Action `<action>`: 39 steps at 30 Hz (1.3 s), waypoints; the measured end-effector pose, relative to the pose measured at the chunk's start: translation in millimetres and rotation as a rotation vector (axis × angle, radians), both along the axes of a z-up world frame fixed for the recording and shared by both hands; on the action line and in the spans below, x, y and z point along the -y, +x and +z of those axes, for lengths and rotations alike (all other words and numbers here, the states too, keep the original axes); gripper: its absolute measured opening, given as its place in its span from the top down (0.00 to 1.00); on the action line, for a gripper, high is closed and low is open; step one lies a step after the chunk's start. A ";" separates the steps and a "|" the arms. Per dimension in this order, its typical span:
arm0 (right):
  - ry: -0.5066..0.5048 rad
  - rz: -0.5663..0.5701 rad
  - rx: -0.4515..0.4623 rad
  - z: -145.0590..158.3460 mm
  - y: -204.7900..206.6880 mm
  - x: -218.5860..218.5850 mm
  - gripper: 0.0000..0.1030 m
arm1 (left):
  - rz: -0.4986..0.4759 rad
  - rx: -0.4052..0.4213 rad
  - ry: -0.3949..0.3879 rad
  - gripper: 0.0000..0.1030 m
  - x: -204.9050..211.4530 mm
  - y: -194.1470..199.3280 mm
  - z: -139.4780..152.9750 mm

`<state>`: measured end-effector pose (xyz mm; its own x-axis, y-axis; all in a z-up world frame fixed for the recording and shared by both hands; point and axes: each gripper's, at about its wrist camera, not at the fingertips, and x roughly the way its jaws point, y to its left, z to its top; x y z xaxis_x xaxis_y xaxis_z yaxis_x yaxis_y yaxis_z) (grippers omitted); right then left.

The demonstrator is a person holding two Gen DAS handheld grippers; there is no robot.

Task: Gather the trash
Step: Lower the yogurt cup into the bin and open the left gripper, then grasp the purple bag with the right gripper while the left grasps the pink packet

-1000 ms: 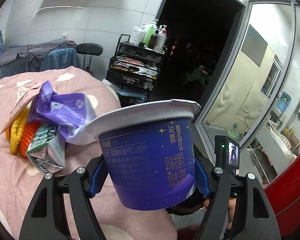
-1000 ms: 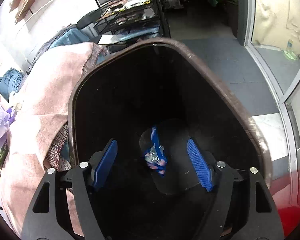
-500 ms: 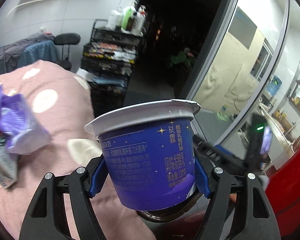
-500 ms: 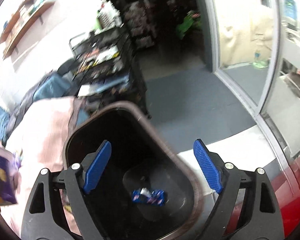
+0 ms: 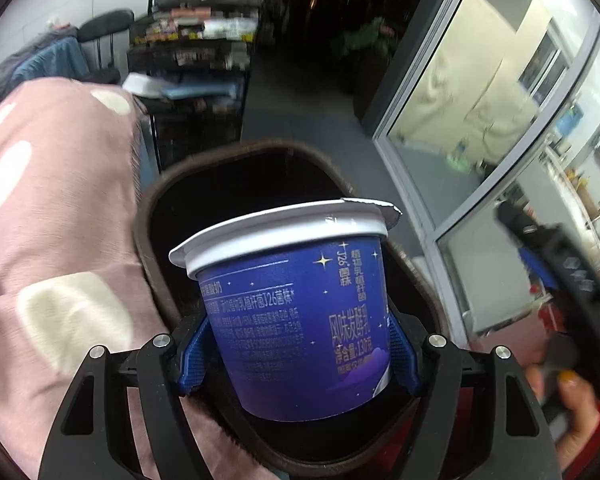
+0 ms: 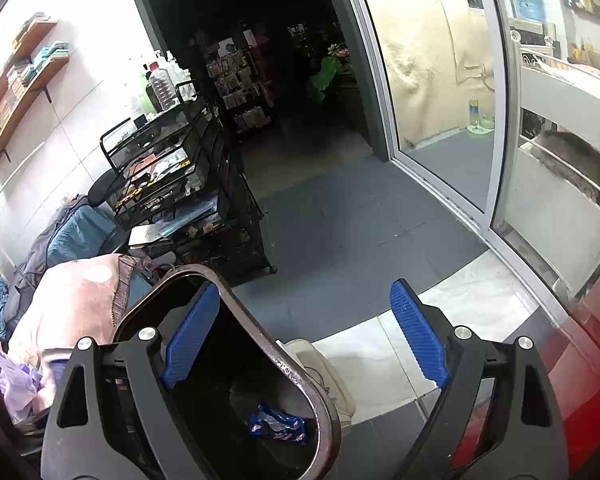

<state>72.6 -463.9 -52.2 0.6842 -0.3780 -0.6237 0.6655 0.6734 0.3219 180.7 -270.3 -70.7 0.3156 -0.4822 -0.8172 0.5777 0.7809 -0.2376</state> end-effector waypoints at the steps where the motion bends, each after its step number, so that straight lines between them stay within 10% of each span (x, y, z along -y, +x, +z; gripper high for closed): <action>1: 0.000 0.003 0.000 -0.1 0.4 -0.5 0.16 | 0.001 -0.010 0.017 0.30 3.6 2.3 -4.4; 21: 0.019 0.036 0.011 -1.6 -0.5 -10.9 0.09 | -0.050 -0.041 0.105 0.12 14.9 3.7 -21.6; 39: -0.054 0.192 0.047 6.2 13.2 -46.5 0.08 | 0.055 0.269 -0.152 0.10 -80.5 -61.6 60.0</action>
<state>85.8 -417.4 -46.0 0.7751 -0.2693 -0.5716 0.5079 0.8037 0.3101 119.1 -189.8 -10.7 0.5397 -0.5689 -0.6206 0.5939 0.7797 -0.1983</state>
